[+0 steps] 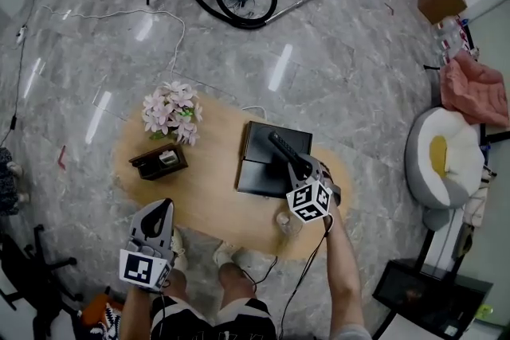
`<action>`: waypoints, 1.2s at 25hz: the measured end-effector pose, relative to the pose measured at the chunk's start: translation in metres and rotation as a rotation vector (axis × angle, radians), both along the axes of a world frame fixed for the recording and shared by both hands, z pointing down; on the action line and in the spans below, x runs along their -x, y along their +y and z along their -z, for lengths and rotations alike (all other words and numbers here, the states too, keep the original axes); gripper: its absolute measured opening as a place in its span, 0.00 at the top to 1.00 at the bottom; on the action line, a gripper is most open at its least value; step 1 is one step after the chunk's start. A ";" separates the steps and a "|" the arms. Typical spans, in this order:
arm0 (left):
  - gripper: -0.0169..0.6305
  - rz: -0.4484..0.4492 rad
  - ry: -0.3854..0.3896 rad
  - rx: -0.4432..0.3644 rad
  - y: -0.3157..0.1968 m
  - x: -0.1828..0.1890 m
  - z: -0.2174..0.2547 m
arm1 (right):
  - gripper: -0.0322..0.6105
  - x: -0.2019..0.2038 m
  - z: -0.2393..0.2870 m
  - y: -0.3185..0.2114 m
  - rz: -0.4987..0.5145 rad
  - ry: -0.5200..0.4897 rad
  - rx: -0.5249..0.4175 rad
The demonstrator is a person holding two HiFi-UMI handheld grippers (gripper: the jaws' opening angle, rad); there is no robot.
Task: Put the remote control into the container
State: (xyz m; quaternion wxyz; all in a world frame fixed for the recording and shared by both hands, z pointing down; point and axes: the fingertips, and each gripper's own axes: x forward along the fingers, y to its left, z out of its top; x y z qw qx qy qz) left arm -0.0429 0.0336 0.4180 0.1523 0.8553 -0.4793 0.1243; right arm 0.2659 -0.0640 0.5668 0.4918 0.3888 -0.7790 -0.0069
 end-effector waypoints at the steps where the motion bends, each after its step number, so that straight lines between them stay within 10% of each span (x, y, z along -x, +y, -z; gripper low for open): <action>1: 0.96 -0.007 -0.001 0.001 0.002 0.000 0.001 | 0.80 0.000 0.002 0.005 -0.005 -0.002 0.000; 30: 0.96 -0.061 -0.019 0.047 0.034 0.012 -0.035 | 0.80 0.026 -0.066 0.085 0.002 0.017 0.107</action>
